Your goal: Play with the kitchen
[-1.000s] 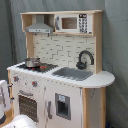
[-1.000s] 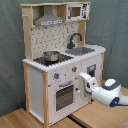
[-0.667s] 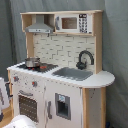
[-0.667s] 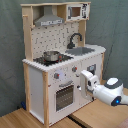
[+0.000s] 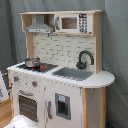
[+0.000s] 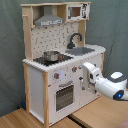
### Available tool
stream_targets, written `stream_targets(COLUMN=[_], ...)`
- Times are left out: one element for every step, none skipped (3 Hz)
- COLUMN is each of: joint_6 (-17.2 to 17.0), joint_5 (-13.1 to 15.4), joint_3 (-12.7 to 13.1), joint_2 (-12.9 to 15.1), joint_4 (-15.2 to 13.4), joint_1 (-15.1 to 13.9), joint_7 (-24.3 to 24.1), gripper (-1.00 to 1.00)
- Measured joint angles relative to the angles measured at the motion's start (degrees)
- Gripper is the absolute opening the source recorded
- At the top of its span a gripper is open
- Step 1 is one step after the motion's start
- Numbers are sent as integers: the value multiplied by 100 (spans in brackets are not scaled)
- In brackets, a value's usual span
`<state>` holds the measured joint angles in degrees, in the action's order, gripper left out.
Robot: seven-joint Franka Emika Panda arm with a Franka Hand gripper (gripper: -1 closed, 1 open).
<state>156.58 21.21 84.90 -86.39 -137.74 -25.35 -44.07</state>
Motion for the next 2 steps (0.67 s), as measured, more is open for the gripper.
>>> stream_targets(joint_6=[-56,-255], joint_5=[0,-2], joint_3=[-321,-574], joint_2=[38,234], joint_4=[-3,-4], joint_1=[1,-17], joint_7=[516,993], gripper=[100,100])
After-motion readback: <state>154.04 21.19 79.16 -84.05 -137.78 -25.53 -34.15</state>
